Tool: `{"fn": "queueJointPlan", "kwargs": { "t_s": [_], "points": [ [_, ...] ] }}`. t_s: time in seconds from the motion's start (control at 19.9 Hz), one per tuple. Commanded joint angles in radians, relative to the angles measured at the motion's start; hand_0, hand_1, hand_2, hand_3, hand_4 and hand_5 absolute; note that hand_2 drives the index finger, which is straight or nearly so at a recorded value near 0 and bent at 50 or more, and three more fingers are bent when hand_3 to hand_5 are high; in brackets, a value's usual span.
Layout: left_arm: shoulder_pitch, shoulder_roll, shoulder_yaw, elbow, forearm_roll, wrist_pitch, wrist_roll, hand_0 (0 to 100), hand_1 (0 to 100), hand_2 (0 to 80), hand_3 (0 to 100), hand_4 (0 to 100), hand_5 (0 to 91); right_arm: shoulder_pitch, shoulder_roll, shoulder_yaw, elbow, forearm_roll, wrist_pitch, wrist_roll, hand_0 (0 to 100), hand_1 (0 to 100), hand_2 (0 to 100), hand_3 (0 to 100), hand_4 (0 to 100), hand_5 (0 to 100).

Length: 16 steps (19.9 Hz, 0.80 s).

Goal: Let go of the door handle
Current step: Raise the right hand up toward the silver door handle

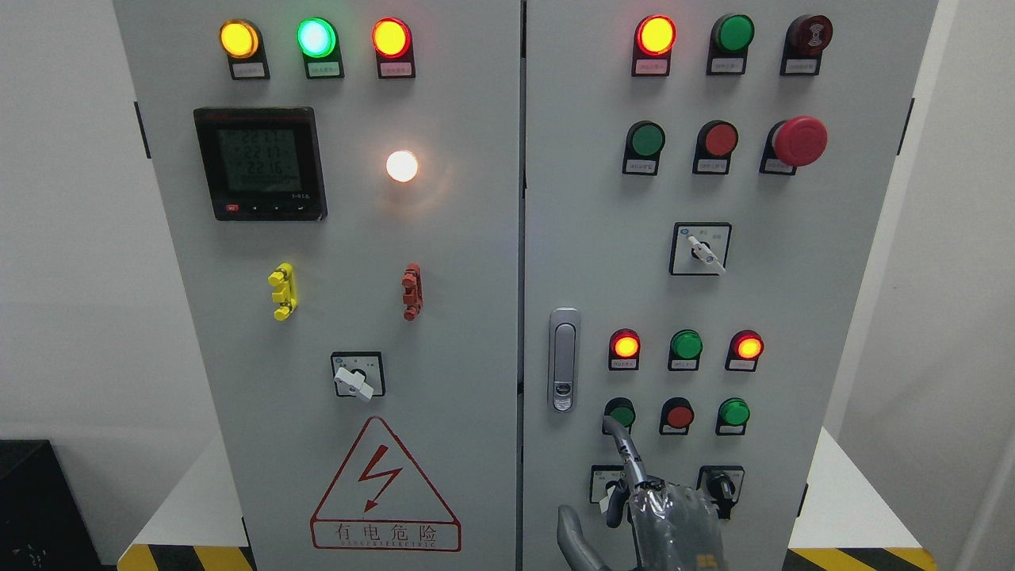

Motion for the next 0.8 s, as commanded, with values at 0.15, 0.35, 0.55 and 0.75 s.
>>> {"fn": "queueJointPlan", "kwargs": {
  "t_s": [0.15, 0.35, 0.55, 0.75],
  "points": [
    [0.0, 0.0, -0.02, -0.017, 0.0, 0.0, 0.0, 0, 0, 2.4, 8, 1, 0.0, -0.072, -0.001, 0.011, 0.107, 0.184, 0.001, -0.002, 43, 34, 0, 100, 92, 97],
    [0.0, 0.0, -0.02, -0.017, 0.0, 0.0, 0.0, 0, 0, 2.4, 8, 1, 0.0, -0.082, -0.001, 0.013, 0.116, 0.245, 0.001, -0.005, 42, 34, 0, 99, 91, 97],
    [0.0, 0.0, -0.02, -0.017, 0.0, 0.0, 0.0, 0, 0, 2.4, 8, 1, 0.0, -0.106, 0.0, 0.019, 0.141, 0.271, 0.004, -0.003, 42, 33, 0, 99, 91, 97],
    [0.0, 0.0, -0.02, -0.017, 0.0, 0.0, 0.0, 0, 0, 2.6, 8, 1, 0.0, -0.122, 0.0, 0.028, 0.142, 0.3, 0.002, -0.003, 42, 33, 0, 99, 91, 97]
  ]
}}
